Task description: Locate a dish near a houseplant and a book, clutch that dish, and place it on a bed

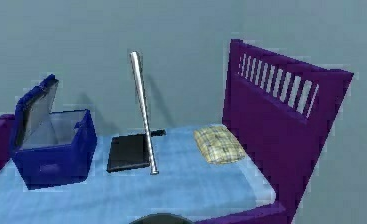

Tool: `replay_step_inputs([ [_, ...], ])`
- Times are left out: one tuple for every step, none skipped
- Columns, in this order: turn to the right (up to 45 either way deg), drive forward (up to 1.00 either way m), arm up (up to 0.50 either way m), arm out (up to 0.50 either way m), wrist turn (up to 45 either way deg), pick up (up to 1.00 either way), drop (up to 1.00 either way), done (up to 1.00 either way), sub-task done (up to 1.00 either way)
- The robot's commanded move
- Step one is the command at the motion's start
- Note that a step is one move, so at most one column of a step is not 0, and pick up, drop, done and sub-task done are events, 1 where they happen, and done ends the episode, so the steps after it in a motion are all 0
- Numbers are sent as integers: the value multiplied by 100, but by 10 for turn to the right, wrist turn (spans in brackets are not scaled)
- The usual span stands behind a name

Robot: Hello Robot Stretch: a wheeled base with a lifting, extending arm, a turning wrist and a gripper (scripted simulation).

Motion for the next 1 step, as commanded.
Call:
replay_step_inputs([
  [0, 30, 0, 0, 0, 0, 0, 0, 0],
])
